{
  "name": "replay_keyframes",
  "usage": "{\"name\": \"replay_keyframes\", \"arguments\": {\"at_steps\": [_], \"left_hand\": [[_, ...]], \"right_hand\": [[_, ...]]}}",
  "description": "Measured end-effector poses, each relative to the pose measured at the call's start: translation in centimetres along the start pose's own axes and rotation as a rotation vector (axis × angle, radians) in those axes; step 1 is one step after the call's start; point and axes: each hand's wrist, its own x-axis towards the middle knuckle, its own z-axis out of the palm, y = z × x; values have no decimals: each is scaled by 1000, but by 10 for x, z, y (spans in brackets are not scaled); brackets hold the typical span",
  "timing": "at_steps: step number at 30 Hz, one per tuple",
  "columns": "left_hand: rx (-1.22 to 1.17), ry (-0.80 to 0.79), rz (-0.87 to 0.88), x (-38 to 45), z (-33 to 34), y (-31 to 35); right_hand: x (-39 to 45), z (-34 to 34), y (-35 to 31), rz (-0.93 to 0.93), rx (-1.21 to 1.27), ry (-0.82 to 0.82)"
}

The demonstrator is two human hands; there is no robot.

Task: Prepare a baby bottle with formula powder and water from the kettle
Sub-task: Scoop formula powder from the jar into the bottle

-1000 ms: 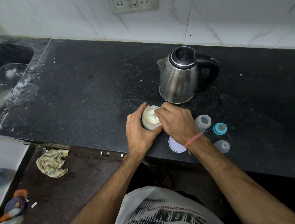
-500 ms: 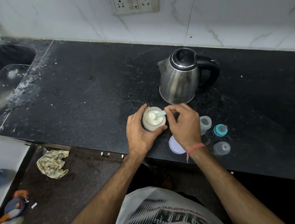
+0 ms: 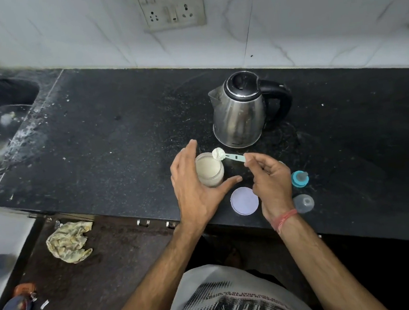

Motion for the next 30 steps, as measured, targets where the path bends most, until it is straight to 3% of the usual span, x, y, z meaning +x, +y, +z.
{"name": "replay_keyframes", "arguments": {"at_steps": [6,10,17,22,30], "left_hand": [[-43,-65,170,-22,17,45],[-25,-213,275,-21,36,56],[17,-507,198,-3,83,59],[-6,-515,178,-1,91,66],[55,-485,156,5,82,68]], "right_hand": [[-6,-52,-21,-42,56,157],[-5,-99,-28,-74,108,311],[-14,-142,-15,-44,136,469],[-18,-146,-4,-43,93,508],[-19,-132,-2,-58,39,416]]}}
